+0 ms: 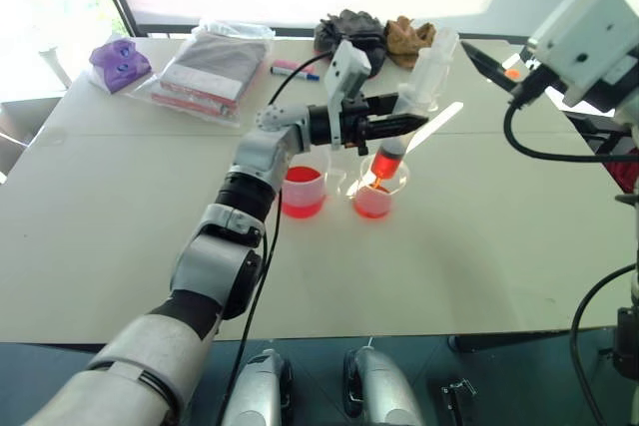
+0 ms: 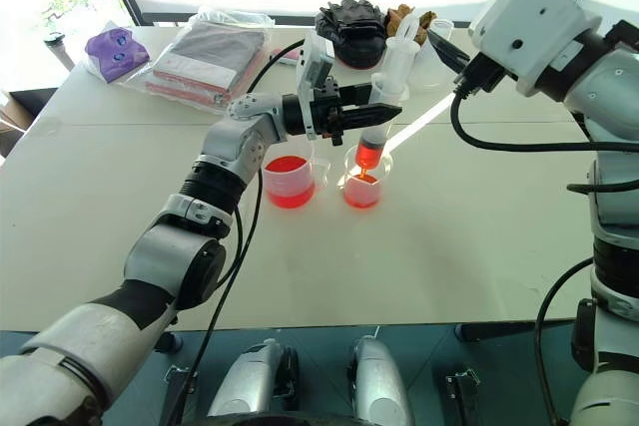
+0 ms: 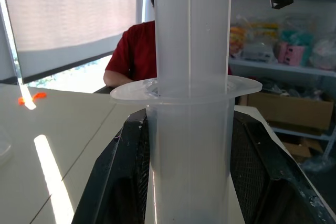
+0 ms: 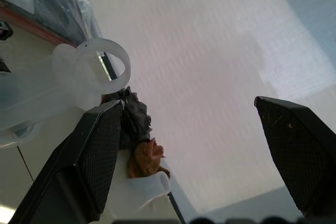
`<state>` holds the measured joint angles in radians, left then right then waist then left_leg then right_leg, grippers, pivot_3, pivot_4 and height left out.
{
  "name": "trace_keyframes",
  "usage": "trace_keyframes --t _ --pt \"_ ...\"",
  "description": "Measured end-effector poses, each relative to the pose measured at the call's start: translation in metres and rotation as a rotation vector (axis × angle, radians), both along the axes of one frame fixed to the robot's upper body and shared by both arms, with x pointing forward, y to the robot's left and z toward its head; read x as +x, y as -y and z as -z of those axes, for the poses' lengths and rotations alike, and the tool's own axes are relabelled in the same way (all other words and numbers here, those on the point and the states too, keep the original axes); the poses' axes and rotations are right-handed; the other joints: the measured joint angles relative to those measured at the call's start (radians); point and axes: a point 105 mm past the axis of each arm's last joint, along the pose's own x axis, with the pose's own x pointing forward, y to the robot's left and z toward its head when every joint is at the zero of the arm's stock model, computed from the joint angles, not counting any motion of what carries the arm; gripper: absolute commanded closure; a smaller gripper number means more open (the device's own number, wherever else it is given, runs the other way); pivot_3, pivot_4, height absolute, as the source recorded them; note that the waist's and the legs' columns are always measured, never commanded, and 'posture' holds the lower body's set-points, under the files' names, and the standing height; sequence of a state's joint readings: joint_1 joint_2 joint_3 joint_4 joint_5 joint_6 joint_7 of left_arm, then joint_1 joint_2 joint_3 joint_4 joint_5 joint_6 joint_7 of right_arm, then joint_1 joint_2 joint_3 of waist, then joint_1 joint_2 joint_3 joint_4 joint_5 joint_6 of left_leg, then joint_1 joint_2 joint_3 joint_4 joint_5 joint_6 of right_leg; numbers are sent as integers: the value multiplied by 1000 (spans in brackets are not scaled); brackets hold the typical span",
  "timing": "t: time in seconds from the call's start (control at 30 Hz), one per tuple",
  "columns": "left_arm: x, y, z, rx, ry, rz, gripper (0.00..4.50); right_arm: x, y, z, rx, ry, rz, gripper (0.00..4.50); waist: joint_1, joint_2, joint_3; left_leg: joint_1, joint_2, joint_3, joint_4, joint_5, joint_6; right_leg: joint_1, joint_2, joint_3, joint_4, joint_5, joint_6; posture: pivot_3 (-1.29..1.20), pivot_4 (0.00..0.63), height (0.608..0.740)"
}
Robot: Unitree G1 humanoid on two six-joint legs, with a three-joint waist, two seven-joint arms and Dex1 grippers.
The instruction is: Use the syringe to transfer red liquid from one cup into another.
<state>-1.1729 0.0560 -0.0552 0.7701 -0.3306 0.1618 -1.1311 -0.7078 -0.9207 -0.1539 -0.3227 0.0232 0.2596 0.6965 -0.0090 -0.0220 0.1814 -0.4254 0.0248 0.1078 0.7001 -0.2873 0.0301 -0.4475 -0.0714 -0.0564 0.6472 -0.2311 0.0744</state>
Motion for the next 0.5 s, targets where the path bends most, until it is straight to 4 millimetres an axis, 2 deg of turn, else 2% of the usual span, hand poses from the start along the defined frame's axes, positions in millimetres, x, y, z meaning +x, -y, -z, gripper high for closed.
trace_keyframes --t 0.17,0.5 --pt "0 1 4 12 4 1 2900 3 -8 8 -4 -32 -24 340 1 0 0 0 0 0 0 0 0 0 0 0 0 0 0 0 150 740" --pt "-1 0 6 29 10 14 2900 7 -22 9 19 -25 -75 340 -1 0 0 0 0 0 0 0 0 0 0 0 0 0 0 0 150 740"
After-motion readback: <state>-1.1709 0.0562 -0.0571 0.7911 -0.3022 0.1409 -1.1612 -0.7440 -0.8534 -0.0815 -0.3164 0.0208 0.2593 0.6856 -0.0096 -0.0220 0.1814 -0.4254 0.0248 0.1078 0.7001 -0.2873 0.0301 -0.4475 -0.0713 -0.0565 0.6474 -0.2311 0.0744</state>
